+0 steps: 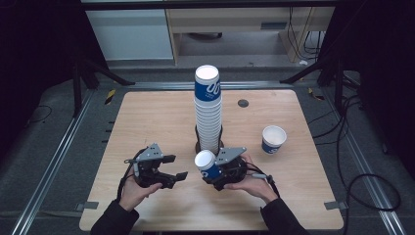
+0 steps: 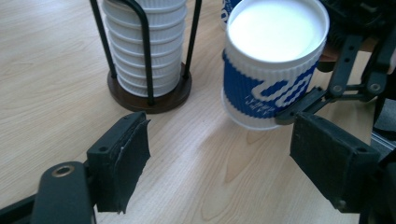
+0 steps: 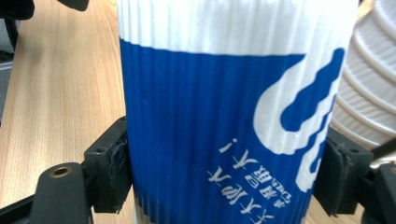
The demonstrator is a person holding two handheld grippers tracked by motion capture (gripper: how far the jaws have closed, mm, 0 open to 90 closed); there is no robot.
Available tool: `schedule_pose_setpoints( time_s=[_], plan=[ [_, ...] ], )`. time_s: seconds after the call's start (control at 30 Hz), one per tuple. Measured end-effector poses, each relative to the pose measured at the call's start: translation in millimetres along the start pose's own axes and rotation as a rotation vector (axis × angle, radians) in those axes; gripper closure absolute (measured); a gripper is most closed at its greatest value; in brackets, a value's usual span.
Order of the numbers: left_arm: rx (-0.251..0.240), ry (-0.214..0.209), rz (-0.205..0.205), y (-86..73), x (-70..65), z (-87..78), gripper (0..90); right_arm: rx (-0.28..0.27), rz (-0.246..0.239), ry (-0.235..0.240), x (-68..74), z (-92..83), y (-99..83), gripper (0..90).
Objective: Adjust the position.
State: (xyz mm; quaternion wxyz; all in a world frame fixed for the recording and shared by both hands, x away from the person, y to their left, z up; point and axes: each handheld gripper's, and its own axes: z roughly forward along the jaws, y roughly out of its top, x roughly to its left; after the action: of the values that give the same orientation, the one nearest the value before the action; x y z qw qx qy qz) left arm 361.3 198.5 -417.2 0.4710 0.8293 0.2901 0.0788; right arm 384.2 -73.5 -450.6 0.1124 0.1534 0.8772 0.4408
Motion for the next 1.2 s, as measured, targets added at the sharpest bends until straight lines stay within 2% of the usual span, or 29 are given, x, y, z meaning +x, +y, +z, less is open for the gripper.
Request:
schedule_pose_setpoints(
  time_s=[0.27,0.7,0.9,1.2],
  plan=[
    [0.019,-0.030,0.016,1.6,-6.5,9.1,18.7,0.029,-0.027,0.020,6.5,12.9,1.1,20.9],
    [0.036,-0.056,0.029,5.1,-12.5,17.5,18.5,0.031,-0.065,0.050,16.6,26.9,5.5,20.9],
    [0.060,-0.067,0.030,4.8,-13.7,22.8,18.8,0.026,-0.089,0.061,21.5,32.1,7.2,20.8],
    [0.081,-0.083,0.040,3.8,-15.9,26.8,22.6,0.026,-0.114,0.081,26.4,35.9,8.5,20.7]
  ],
)
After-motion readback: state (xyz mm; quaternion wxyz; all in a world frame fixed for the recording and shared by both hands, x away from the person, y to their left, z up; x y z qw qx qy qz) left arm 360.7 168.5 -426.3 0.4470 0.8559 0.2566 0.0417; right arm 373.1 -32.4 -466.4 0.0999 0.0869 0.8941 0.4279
